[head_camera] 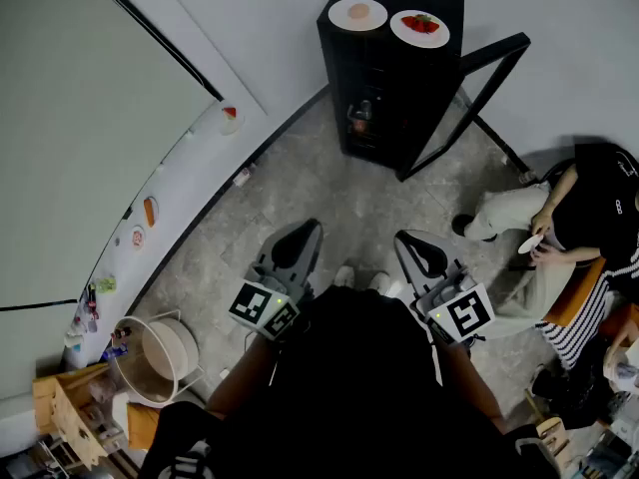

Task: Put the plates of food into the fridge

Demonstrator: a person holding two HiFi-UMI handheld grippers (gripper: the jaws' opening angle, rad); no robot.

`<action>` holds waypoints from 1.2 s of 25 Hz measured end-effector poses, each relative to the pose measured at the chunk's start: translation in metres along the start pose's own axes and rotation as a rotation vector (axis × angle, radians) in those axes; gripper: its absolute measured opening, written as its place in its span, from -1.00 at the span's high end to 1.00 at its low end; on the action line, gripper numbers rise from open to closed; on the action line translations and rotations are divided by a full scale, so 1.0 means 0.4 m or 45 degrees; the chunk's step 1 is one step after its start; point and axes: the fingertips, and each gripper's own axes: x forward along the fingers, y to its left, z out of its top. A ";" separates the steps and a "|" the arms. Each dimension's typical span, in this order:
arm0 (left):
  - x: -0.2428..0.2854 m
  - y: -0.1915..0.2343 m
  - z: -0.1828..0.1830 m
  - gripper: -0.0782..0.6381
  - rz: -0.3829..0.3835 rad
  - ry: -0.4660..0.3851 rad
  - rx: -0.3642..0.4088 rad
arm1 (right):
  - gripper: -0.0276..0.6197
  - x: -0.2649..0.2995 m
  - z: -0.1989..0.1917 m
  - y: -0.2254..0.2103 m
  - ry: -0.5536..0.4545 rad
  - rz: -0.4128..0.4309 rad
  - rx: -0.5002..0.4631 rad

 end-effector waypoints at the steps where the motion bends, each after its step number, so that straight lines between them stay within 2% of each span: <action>1: 0.001 -0.002 -0.003 0.67 -0.001 0.001 0.008 | 0.82 -0.004 -0.003 -0.003 0.002 0.002 -0.001; 10: 0.026 -0.024 -0.017 0.67 0.015 0.018 0.007 | 0.82 -0.030 -0.015 -0.030 0.017 0.018 0.003; 21: 0.049 -0.026 -0.047 0.67 0.043 0.032 0.018 | 0.82 -0.050 -0.044 -0.073 -0.034 0.052 0.038; 25: 0.051 -0.022 -0.046 0.67 0.075 0.021 -0.014 | 0.82 -0.057 -0.069 -0.082 0.015 0.058 0.056; 30: 0.083 0.002 -0.037 0.67 0.070 0.020 -0.030 | 0.82 -0.025 -0.079 -0.104 0.047 0.067 0.088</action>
